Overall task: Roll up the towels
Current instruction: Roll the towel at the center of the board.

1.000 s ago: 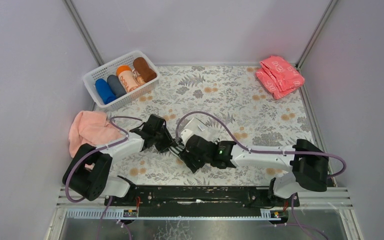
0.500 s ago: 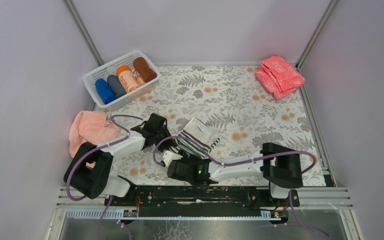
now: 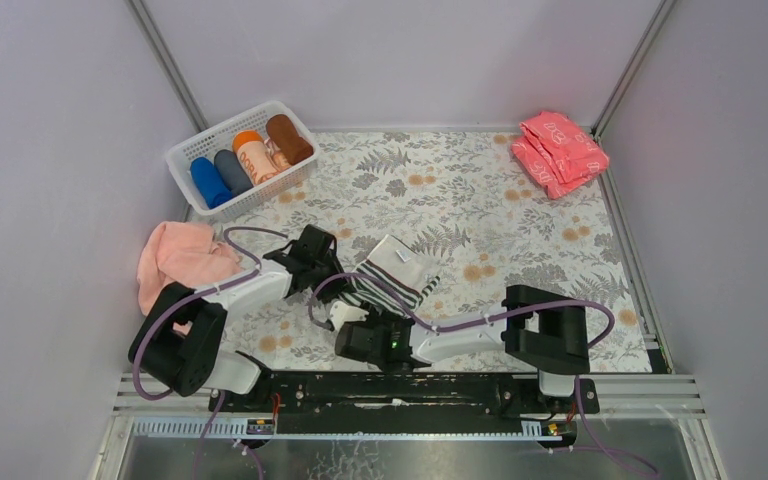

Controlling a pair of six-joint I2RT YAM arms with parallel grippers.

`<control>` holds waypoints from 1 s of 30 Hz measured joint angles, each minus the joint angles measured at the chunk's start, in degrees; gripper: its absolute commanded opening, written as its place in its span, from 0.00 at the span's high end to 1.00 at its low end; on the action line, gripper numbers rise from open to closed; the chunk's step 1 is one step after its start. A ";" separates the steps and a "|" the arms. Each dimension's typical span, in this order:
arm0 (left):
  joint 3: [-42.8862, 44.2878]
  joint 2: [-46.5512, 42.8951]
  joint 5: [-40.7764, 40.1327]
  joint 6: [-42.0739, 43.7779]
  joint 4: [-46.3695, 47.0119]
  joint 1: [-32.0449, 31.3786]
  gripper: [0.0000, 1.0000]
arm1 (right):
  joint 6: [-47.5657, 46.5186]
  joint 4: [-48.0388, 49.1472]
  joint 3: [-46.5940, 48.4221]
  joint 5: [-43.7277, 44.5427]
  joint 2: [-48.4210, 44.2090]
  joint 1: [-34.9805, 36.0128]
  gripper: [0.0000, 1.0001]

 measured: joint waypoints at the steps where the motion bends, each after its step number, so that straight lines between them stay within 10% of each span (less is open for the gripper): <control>1: 0.11 0.07 -0.04 0.15 -0.13 0.00 0.69 | 0.22 0.35 -0.31 -0.17 -0.04 -0.33 0.48; 15: 1.51 -1.14 -2.19 1.33 -4.59 -0.44 0.58 | 2.38 4.52 -4.17 -16.76 -6.40 -7.58 0.95; 30: 1.38 -14.03 -7.87 1.38 -11.30 0.50 0.24 | 12.37 21.86 -15.50 -60.52 -10.95 -27.61 0.97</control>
